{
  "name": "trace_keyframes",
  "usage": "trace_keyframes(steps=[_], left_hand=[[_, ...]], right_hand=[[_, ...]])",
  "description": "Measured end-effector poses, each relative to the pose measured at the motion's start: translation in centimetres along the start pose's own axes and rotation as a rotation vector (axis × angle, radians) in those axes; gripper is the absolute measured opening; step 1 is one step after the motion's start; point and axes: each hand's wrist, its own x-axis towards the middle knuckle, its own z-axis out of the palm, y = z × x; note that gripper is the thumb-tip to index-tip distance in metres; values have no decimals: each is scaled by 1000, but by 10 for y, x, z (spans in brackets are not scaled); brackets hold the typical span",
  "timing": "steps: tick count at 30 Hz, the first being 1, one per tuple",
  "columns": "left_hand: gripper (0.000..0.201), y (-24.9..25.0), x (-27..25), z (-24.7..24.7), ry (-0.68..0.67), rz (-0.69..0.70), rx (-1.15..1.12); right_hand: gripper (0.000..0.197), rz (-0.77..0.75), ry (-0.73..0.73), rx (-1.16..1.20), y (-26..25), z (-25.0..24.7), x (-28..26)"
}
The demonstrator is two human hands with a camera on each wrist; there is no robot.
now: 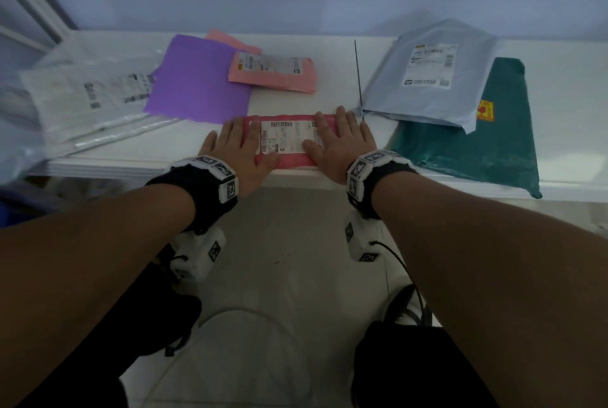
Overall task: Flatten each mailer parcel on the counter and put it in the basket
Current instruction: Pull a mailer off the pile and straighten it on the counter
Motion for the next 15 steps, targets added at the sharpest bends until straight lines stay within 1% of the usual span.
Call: trace_keyframes(steps=[2,5,9,11,13,15], left_hand=[[88,-3,3,-8,-30,22,31],[98,-11,6,-20,-75,100,82],[105,-17,-2,-22,-140,211,233],[99,-15,-6,-26,-139,244,250],[87,-11,-8,-37,-131,256,226],[72,-8,-11,-46,-81,237,156]], right_hand=[[74,-10,-7,6,0,-1,0],[74,-12,-7,10,1,0,1],[74,-10,-18,6,2,-1,2],[74,-8,-25,10,2,-1,2],[75,-8,-38,15,3,-2,3],[75,-9,-54,19,5,-2,4]])
